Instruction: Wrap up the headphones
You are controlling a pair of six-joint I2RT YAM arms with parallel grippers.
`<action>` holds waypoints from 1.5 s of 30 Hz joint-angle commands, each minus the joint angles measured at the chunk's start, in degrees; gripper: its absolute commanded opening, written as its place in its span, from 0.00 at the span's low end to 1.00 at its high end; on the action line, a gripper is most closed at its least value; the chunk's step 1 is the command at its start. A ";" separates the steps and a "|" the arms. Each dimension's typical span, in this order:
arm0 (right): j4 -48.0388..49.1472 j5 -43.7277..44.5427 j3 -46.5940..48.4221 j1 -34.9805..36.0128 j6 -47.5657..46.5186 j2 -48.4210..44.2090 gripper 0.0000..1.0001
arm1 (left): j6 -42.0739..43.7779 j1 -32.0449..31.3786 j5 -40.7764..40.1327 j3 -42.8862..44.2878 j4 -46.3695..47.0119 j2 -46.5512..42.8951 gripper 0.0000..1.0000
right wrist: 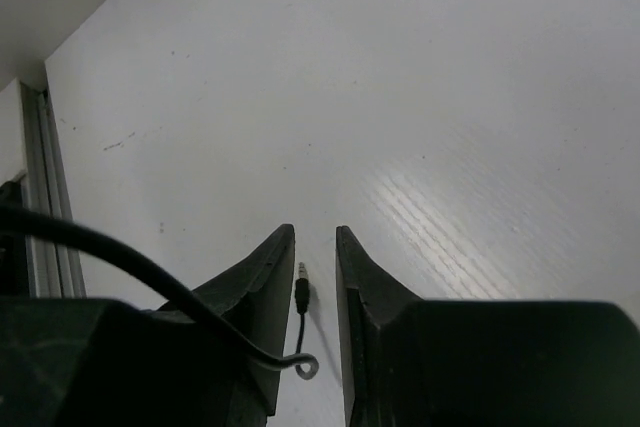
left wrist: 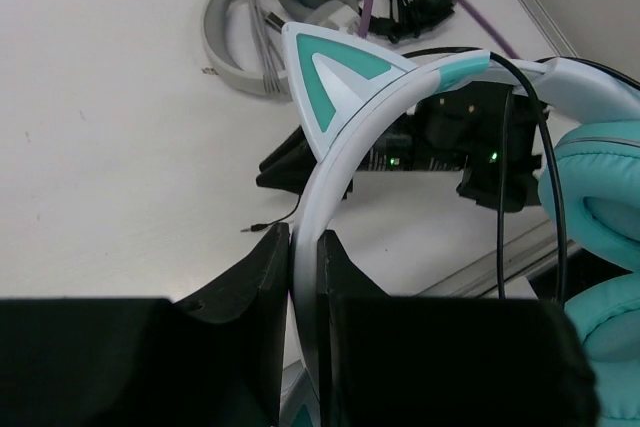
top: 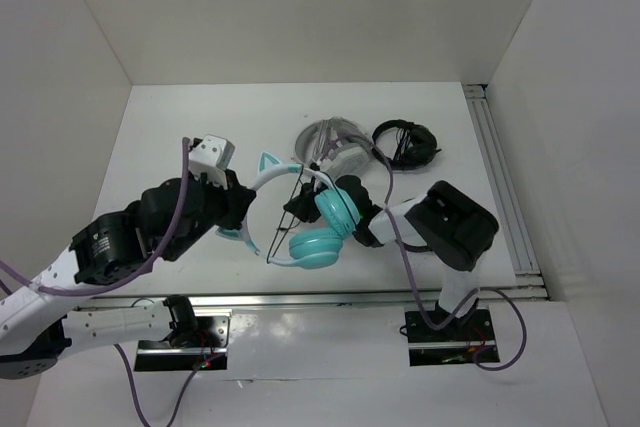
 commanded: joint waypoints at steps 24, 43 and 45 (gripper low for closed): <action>13.92 9.86 -6.26 7.28 8.24 9.16 0.00 | -29.51 0.60 -32.49 5.52 -14.79 3.03 0.00; -49.54 52.40 6.70 47.54 0.42 -27.60 0.00 | -21.53 22.06 -29.18 6.75 -12.77 25.61 0.00; -55.16 56.08 9.00 48.69 -0.90 -29.02 0.00 | -21.54 19.70 -30.05 6.75 -14.63 27.99 0.00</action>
